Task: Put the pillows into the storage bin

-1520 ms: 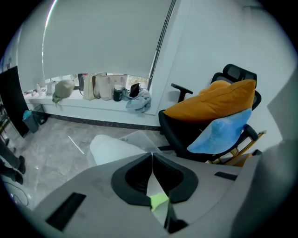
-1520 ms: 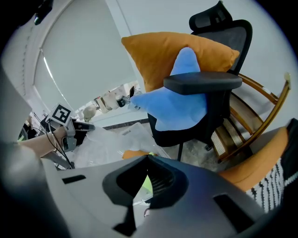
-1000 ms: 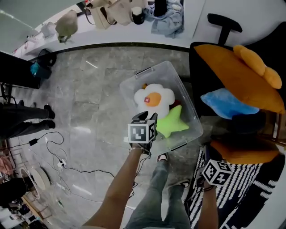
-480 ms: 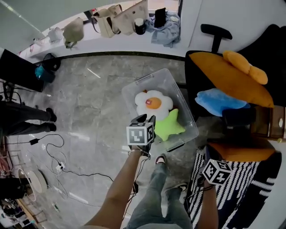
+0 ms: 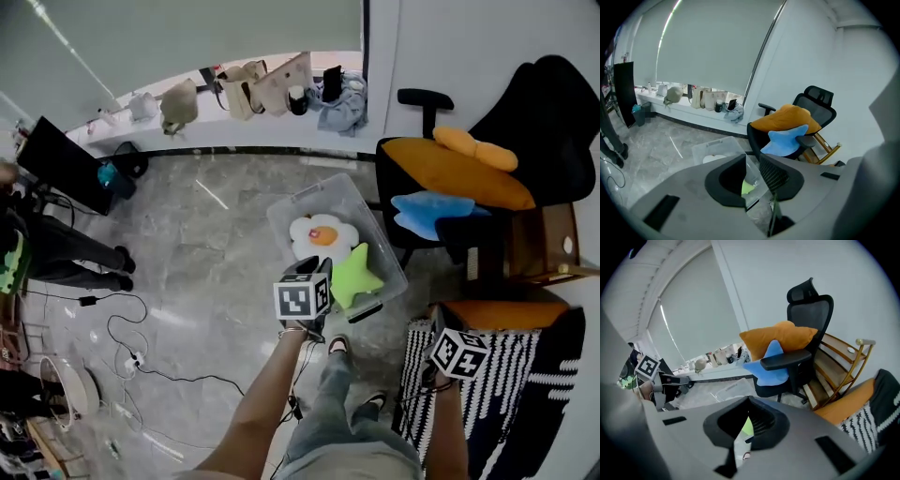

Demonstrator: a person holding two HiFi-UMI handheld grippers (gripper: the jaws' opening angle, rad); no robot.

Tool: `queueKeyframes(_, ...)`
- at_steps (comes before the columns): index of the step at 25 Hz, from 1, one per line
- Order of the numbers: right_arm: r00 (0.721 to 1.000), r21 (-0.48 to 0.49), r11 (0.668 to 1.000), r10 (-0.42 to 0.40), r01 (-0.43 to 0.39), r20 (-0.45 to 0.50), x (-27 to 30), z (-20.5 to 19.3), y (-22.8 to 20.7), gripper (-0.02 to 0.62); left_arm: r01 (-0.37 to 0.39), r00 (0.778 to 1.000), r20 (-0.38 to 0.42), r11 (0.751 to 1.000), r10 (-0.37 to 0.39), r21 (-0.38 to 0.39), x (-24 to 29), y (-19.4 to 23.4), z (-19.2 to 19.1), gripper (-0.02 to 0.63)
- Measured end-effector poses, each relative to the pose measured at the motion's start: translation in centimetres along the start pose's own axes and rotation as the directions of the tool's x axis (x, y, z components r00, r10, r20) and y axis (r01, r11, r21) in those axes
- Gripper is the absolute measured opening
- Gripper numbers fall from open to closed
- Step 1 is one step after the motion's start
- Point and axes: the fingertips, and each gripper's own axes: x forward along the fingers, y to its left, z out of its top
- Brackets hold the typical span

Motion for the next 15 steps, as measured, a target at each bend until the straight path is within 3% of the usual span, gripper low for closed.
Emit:
queueKeyframes(5, 0.995, -0.03, 0.998, 0.049, -0.047, 0.083, -6.0, 0.6, -0.6, 0.002, -0.046, 0.994, 0.095, 0.999, 0.047, -0.014, -7.4, -3.4, -1.5, 0.028)
queueKeyframes(11, 0.975, -0.049, 0.994, 0.103, -0.095, 0.196, -14.7, 0.6, -2.8, 0.002, -0.043, 0.976, 0.213, 0.999, 0.044, -0.01, -16.4, -9.1, -5.4, 0.012)
queueKeyframes(15, 0.952, -0.103, 0.991, 0.115, -0.089, 0.284, -19.0, 1.9, -3.9, 0.002, -0.089, 0.955, 0.288, 0.996, 0.078, 0.027, -20.5, -11.2, -6.4, 0.011)
